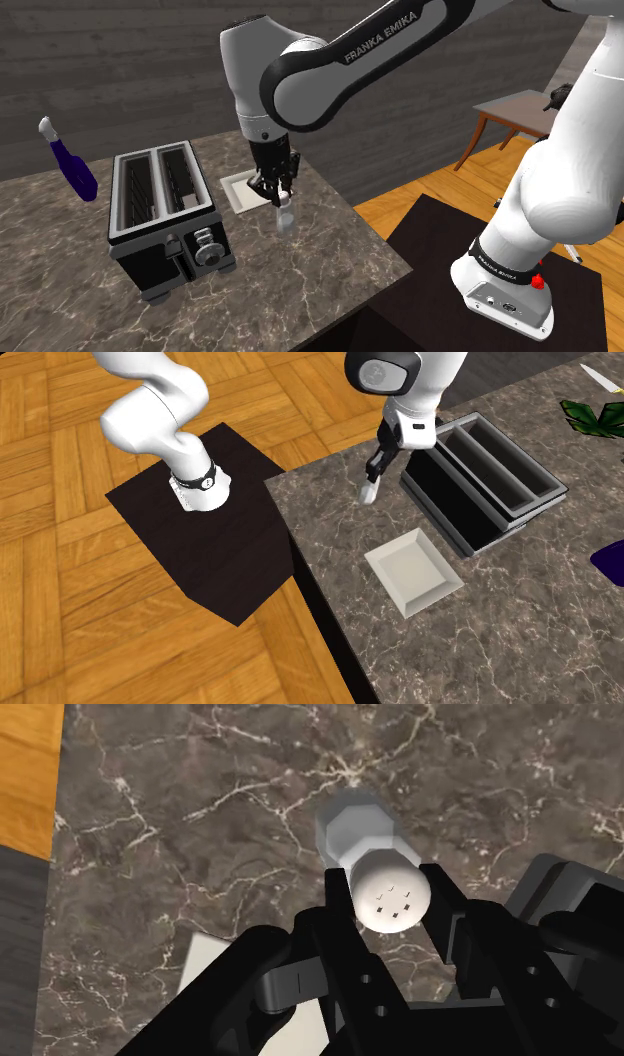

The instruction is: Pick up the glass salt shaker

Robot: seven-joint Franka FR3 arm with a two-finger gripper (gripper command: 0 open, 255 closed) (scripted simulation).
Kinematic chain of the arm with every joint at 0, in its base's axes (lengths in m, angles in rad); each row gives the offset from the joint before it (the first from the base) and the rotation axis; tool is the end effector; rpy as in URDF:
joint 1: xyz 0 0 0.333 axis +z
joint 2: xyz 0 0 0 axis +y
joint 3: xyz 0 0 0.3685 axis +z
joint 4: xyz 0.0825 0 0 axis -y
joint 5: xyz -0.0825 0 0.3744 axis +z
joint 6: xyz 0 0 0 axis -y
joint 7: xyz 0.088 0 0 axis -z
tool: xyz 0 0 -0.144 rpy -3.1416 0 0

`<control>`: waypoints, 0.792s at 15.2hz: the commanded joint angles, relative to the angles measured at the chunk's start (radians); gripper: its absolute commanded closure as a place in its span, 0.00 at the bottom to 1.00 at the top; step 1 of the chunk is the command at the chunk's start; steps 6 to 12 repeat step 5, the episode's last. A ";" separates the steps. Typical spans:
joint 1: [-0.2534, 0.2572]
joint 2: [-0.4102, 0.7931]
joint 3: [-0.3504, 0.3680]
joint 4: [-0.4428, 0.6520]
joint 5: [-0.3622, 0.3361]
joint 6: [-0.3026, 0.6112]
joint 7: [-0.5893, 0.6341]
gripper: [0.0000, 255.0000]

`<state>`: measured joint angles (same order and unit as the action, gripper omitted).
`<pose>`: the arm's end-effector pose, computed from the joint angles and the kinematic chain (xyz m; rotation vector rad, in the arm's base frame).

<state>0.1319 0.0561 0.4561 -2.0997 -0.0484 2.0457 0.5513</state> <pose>0.4462 0.2897 0.4085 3.0672 0.0947 -0.1204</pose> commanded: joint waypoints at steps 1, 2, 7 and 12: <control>-0.001 -0.012 0.000 0.017 0.007 -0.029 -0.006 1.00; -0.002 -0.018 0.000 0.025 0.010 -0.041 -0.009 1.00; -0.002 -0.025 0.000 0.034 0.013 -0.056 -0.011 1.00; -0.002 -0.025 0.000 0.034 0.013 -0.056 -0.011 1.00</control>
